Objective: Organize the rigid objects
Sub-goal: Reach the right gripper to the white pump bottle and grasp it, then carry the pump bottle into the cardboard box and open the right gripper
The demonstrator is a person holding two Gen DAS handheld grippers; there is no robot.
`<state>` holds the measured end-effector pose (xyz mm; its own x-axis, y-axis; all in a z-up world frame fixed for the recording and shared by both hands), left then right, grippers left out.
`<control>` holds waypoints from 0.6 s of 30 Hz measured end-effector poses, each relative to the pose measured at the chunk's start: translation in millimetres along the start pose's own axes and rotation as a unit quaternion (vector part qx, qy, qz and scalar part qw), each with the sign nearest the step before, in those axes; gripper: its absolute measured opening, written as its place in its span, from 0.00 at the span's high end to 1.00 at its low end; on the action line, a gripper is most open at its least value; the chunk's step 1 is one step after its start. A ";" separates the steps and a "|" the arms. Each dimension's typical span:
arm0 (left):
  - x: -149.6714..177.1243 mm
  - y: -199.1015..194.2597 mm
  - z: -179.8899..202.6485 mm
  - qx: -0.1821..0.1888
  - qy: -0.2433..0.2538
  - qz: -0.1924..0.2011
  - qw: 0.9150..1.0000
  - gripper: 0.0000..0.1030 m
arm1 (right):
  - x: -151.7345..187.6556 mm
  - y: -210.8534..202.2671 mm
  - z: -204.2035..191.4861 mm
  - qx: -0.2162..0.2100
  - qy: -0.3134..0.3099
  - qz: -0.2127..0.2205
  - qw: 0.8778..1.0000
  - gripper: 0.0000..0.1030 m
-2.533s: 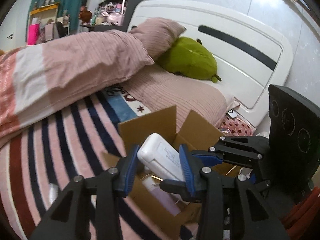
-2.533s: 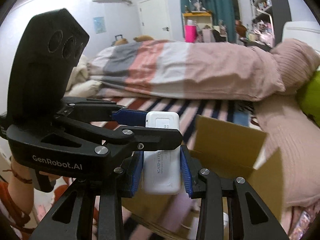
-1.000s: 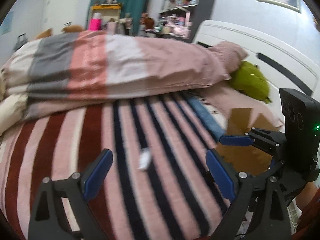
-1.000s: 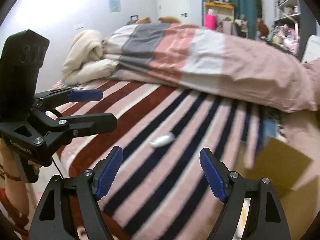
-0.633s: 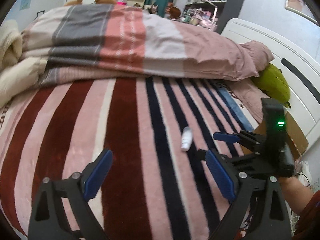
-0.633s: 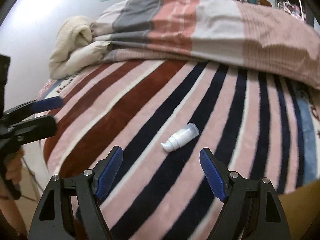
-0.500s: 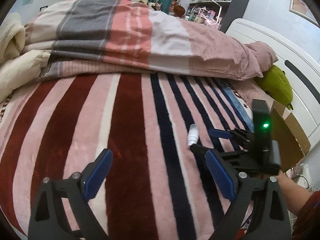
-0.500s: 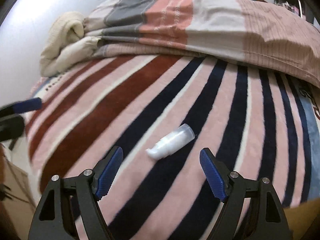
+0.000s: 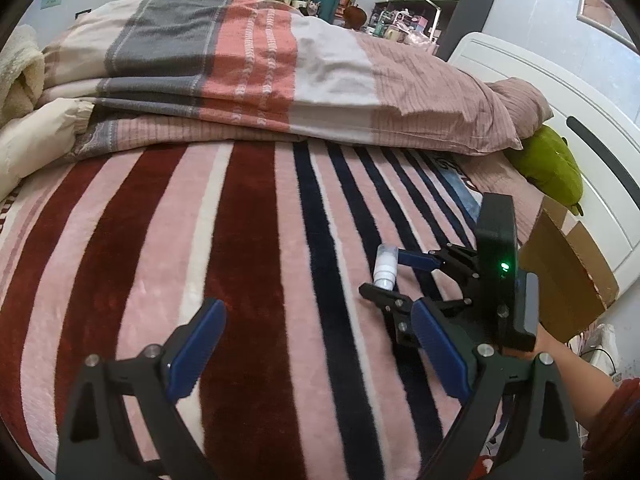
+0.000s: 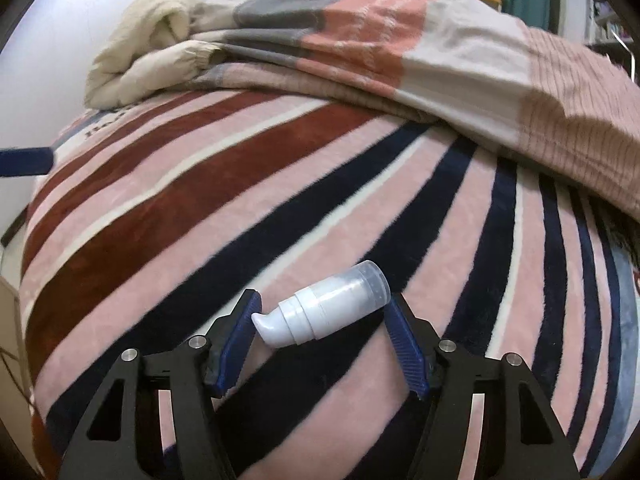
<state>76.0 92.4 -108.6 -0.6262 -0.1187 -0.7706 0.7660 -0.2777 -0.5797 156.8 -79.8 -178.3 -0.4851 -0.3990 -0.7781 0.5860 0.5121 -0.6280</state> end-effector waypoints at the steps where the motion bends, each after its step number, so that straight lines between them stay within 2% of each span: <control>1: -0.8 -0.6 3.2 0.005 0.000 -0.002 1.000 0.10 | -1.2 -6.2 -3.5 -0.006 -0.003 0.003 1.000 0.41; 6: -6.4 -2.1 30.5 0.055 0.001 -0.014 0.998 0.10 | -13.6 -57.8 -26.8 -0.058 0.005 0.031 0.998 0.41; 8: -9.0 -4.1 45.7 0.076 -0.001 -0.018 0.997 0.14 | -19.6 -79.7 -37.4 -0.071 -0.005 0.045 0.996 0.41; 10: -12.9 -7.8 62.5 0.106 -0.002 -0.020 0.994 0.38 | -26.7 -107.1 -48.7 -0.085 -0.018 0.065 0.994 0.41; 11: -14.5 -9.7 71.0 0.120 -0.001 -0.024 0.992 0.43 | -29.8 -119.2 -52.5 -0.089 -0.025 0.074 0.993 0.41; 13: -18.3 -14.6 89.6 0.137 0.012 -0.022 0.990 0.58 | -36.5 -142.2 -57.5 -0.084 -0.037 0.086 0.992 0.41; 16: -25.5 -20.9 116.5 0.163 0.026 -0.017 0.986 0.76 | -42.7 -171.6 -57.8 -0.079 -0.045 0.107 0.990 0.41; 18: -30.2 -23.6 139.4 0.171 0.046 -0.013 0.984 0.77 | -44.1 -184.9 -53.7 -0.068 -0.048 0.114 0.990 0.41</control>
<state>56.6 -30.4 -34.8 -0.6171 -0.0240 -0.7865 0.6457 -0.5866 -0.4888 34.9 -116.1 -27.1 -0.2823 -0.3280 -0.9015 0.5768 0.6929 -0.4327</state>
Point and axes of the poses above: each gripper's, at about its wrist camera, not at the fingertips, and y roughly the way its jaws point, z to its right, x to its underside, the point moved 2 cm from there along y, roughly the way its jaws point, and after that the axes turned 11 degrees about z, right-handed, at the moved point
